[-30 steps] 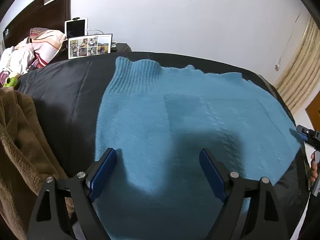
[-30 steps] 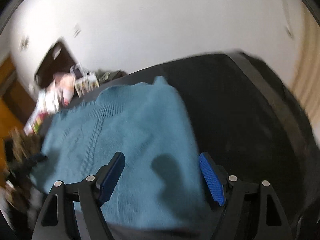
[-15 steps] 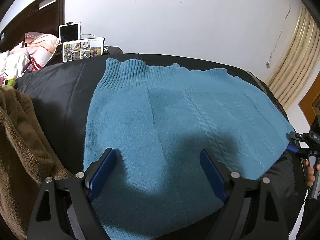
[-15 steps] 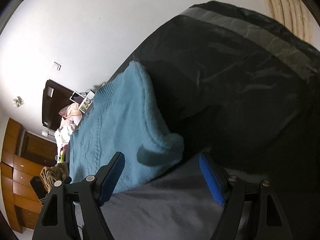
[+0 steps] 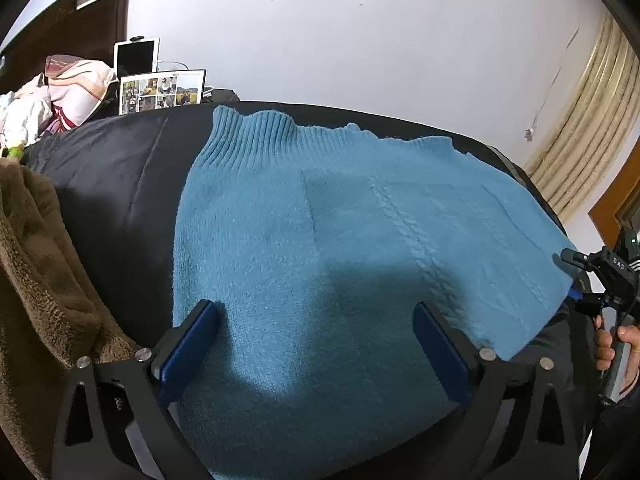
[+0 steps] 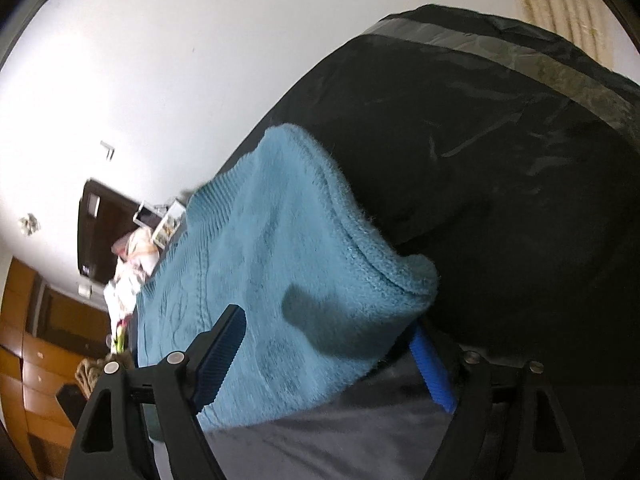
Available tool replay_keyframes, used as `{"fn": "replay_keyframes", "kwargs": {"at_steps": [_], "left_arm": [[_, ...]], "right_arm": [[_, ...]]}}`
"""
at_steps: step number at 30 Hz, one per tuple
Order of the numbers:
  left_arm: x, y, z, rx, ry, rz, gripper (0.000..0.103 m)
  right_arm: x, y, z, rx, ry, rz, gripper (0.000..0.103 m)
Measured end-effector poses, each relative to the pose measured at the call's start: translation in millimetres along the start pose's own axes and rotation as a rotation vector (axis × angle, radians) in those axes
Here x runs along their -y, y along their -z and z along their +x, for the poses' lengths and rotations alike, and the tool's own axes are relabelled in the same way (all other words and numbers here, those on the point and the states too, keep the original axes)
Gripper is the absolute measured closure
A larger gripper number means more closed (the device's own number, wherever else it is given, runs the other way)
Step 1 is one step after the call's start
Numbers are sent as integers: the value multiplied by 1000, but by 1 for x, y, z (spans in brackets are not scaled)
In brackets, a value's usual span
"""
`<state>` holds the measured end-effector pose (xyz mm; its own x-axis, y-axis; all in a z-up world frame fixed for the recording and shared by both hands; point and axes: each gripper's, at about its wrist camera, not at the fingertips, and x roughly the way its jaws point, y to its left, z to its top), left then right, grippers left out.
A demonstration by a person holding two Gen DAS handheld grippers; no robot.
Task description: Fold clothes
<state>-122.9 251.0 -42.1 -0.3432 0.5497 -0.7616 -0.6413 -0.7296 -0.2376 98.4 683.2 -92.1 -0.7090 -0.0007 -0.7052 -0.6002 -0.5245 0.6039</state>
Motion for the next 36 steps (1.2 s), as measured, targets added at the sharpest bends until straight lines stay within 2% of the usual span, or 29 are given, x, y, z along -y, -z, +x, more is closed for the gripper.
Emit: {"fn": "replay_keyframes", "kwargs": {"at_steps": [4, 10, 13, 15, 17, 20, 25, 26, 29, 30, 33, 36], "left_arm": [[1, 2, 1, -1, 0, 7, 3], [3, 4, 4, -4, -4, 8, 2], [4, 5, 4, -6, -9, 11, 1], [4, 5, 4, -6, -9, 12, 1], [2, 6, 4, -6, -9, 11, 1], [0, 6, 6, -11, -13, 6, 1], [-2, 7, 5, -13, -17, -2, 1], [-2, 7, 4, -13, -17, -3, 1], [-2, 7, 2, -10, -18, -8, 1], [-2, 7, 1, -10, -19, -13, 1], [1, 7, -3, -9, -33, -21, 1], [10, 3, -6, -7, -48, -9, 1]], "right_arm": [[-3, 2, 4, 55, -13, 33, 13], [-12, 8, 10, 110, -12, 53, 10], [-29, 15, 15, 140, 59, -28, 10], [-34, 17, 16, 160, 90, -34, 10], [-30, 18, 14, 185, 90, -1, 11], [-17, 19, 4, 210, 80, 39, 20], [-12, 12, 6, 210, 47, 51, 21], [-13, 11, 7, 210, 52, 45, 24], [-14, 11, 8, 210, 95, 19, 56], [-13, 11, 9, 208, 92, 16, 61], [-15, 10, 7, 220, 79, -7, 74], [-21, 11, 0, 248, 75, -57, 81]]}}
